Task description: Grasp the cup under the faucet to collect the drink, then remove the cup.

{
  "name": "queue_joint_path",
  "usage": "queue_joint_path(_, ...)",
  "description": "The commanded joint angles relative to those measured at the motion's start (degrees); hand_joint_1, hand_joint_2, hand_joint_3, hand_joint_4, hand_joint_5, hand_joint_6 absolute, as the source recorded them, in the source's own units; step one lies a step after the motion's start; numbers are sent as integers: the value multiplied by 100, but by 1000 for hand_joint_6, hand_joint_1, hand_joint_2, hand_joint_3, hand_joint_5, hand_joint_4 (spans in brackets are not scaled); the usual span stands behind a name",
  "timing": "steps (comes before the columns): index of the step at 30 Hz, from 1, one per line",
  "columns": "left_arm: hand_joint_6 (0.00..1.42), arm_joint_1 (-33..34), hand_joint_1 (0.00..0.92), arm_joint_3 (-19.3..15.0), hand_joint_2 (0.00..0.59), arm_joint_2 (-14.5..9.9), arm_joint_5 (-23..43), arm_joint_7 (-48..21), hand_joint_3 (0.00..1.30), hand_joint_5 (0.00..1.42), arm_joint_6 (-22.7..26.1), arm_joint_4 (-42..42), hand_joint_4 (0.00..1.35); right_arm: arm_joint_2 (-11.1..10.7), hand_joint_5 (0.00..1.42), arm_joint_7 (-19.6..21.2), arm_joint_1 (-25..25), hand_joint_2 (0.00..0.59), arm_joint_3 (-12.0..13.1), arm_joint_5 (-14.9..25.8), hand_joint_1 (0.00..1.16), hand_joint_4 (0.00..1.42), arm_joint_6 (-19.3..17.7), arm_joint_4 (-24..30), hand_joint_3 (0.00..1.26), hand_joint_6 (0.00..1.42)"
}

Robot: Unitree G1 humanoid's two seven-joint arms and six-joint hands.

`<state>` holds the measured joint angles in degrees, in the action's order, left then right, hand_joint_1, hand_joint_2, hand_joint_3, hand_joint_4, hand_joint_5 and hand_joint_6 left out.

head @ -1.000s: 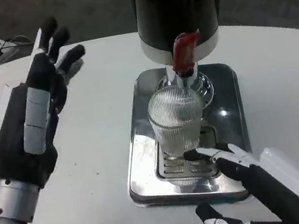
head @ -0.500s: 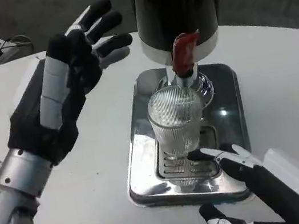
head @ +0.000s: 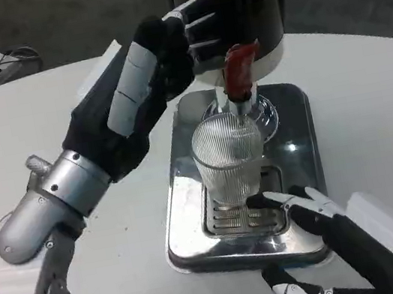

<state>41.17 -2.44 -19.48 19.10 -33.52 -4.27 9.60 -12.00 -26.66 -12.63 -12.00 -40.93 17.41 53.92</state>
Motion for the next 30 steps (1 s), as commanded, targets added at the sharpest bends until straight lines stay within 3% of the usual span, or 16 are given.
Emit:
queue_joint_path(1,224,371,0,108,76,41,-173,-322,209,277,-133,451,187,-21,0,18,23,491,-9,71,629,116,-21,-64,165,0)
queue_joint_path(14,221,1099,0,128,78,151,-114,-1392,189,267,-130,1593,176,-16,0,32,51,491,12,87,629,121,-6,-73,165,0)
queue_joint_path(30,222,1548,0,220,75,137,-421,-1648,199,273,-491,2027,196,-17,0,59,40,491,61,126,630,125,5,-113,165,0)
